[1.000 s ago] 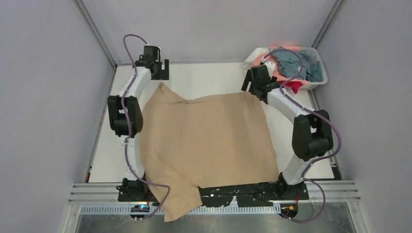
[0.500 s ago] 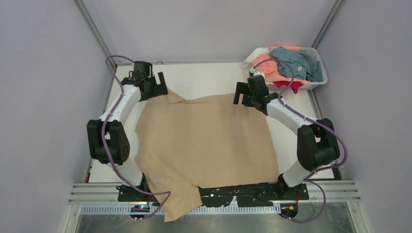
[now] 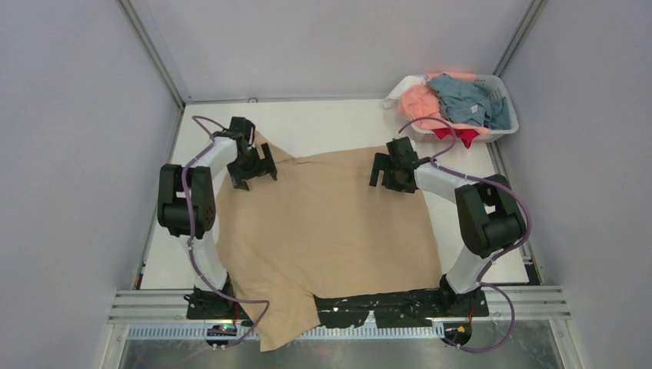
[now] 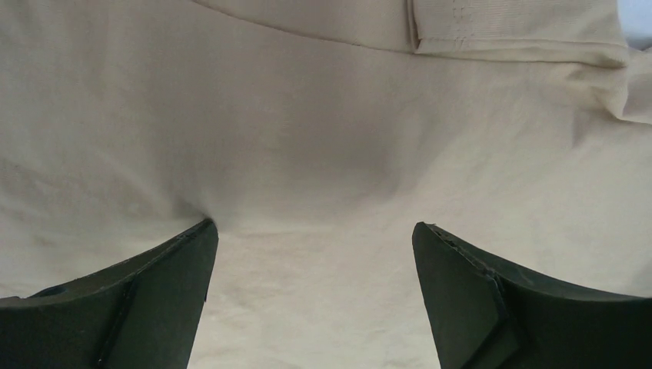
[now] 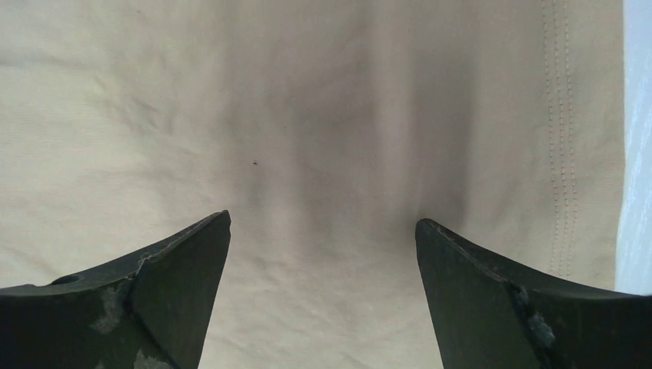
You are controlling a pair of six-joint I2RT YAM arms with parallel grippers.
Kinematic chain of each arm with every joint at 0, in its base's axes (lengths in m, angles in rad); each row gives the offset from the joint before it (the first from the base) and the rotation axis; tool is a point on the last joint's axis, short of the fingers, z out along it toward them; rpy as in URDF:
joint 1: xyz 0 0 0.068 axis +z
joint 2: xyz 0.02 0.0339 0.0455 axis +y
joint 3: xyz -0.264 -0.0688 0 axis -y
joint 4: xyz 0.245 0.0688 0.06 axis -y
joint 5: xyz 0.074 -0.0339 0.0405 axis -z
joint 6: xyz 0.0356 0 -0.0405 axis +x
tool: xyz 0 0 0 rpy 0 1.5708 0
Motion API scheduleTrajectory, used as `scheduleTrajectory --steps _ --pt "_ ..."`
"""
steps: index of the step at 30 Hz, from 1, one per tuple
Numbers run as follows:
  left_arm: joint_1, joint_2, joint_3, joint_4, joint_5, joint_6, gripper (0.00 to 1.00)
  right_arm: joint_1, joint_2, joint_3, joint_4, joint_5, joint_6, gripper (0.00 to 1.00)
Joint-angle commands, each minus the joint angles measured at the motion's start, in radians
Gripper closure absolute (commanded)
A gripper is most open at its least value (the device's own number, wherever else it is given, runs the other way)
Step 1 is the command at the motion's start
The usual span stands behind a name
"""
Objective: Fold and stack the t-shirts
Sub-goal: Flatten out the tshirt
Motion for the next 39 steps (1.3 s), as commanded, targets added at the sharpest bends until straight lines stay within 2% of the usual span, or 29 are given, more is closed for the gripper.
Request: scheduleTrajectory --steps 1,5,9,12,18,23,27,33,39 --pt "-0.001 0.067 0.148 -0.107 0.046 -0.033 0.0 -0.028 0.031 0.037 0.006 -0.017 0.04 0.05" --pt "-0.001 0.211 0.368 -0.271 0.061 -0.044 0.0 -0.067 0.076 0.071 0.008 -0.092 0.054 0.05" --pt "-0.008 0.326 0.501 -0.324 0.154 -0.092 0.0 -0.091 0.097 0.095 0.011 -0.117 0.052 0.05" --pt "-0.019 0.386 0.561 -0.384 0.097 -0.133 0.0 -0.103 0.11 0.094 0.012 -0.131 0.051 0.05" --pt "-0.021 0.431 0.649 -0.359 0.028 -0.218 0.0 -0.124 0.164 0.135 0.02 -0.156 0.055 0.05" --pt "-0.023 0.6 0.944 -0.466 0.048 -0.252 0.0 -0.131 0.167 0.159 0.041 -0.141 0.055 0.05" --pt "-0.021 0.674 1.086 -0.407 0.095 -0.289 0.0 -0.133 0.174 0.165 0.066 -0.153 0.053 0.05" --pt "-0.017 0.703 1.106 -0.2 0.141 -0.358 0.0 -0.139 0.188 0.171 0.085 -0.164 0.056 0.05" --pt "0.001 0.751 1.165 -0.093 0.149 -0.354 0.0 -0.148 0.212 0.207 0.103 -0.155 0.044 0.05"
